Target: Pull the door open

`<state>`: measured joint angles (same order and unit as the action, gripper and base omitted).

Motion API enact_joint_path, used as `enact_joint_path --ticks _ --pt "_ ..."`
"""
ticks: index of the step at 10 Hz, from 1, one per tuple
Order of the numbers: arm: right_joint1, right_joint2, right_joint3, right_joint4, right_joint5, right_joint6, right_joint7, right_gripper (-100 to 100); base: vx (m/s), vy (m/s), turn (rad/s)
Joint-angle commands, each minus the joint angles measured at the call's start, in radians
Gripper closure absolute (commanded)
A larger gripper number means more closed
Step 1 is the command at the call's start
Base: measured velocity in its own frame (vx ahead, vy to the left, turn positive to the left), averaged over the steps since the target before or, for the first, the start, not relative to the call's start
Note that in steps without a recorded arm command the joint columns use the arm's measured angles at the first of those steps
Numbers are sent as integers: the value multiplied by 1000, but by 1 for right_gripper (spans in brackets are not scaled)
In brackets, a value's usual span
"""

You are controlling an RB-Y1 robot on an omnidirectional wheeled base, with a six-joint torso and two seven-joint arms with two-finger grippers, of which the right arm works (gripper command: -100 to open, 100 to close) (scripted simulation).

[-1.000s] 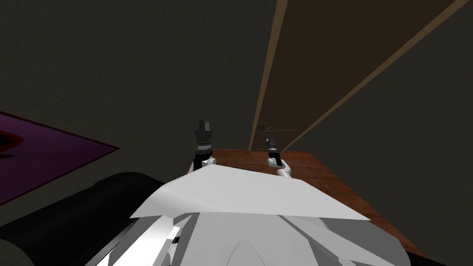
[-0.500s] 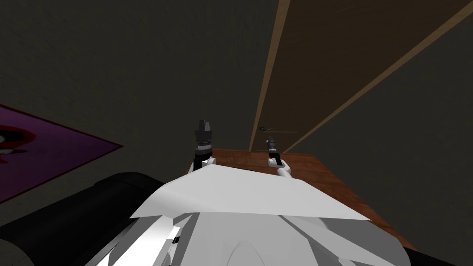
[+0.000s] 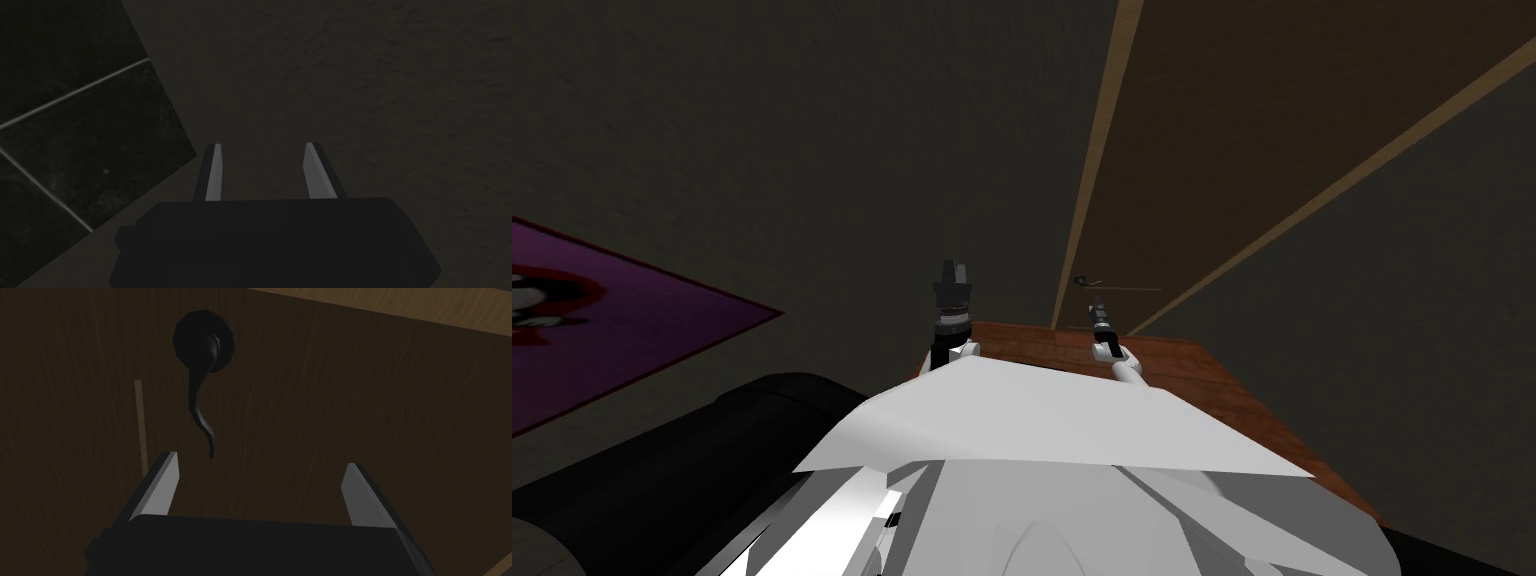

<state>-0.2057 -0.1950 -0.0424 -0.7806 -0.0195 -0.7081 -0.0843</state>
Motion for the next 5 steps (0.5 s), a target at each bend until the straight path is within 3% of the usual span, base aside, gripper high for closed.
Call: enact_joint_path --ticks 1,3,5 --pt "-26 -8 -3 50 -3 -1 -2 -100 56 -66 96" --pt "-59 -16 -7 123 -6 -7 -3 -100 74 -63 87" --pt "-59 -16 -7 127 -6 -7 -3 -100 32 -33 7"
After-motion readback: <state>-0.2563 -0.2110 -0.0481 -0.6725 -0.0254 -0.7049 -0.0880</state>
